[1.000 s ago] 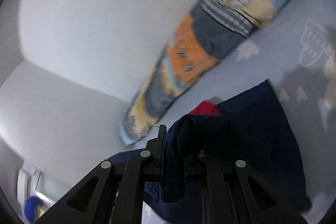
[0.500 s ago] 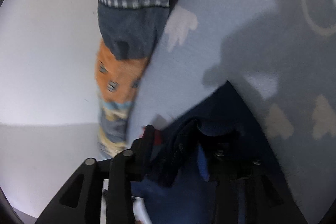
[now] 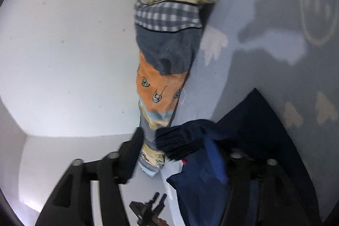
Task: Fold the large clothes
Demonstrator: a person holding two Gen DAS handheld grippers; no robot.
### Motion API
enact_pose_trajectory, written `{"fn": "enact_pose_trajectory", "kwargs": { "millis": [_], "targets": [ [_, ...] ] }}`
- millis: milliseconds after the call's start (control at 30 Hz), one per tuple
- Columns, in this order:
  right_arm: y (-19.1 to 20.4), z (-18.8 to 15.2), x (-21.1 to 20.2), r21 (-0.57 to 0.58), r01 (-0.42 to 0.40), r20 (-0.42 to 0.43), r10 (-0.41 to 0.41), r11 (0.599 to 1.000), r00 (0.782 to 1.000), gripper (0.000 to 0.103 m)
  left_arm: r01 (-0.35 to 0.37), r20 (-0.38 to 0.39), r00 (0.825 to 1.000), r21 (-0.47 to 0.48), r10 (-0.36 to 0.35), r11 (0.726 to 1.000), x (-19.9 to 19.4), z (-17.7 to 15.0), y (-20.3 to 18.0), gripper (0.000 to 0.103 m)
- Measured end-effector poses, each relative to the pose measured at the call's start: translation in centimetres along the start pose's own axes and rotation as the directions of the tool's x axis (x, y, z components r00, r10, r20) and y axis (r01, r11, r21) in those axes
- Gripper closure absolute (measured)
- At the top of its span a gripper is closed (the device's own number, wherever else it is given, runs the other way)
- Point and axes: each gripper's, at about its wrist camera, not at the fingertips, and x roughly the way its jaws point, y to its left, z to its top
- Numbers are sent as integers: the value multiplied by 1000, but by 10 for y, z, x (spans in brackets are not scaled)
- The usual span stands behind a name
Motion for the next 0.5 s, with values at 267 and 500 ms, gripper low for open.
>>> {"fn": "enact_pose_trajectory", "kwargs": {
  "millis": [267, 500],
  "targets": [
    [8, -3, 6, -39, -41, 11, 41, 998, 999, 26, -5, -70, 997, 131, 14, 991, 43, -32, -37, 45],
    [41, -67, 71, -559, 87, -219, -249, 824, 943, 40, -67, -62, 994, 314, 91, 947, 70, -57, -68, 45]
  ]
}}
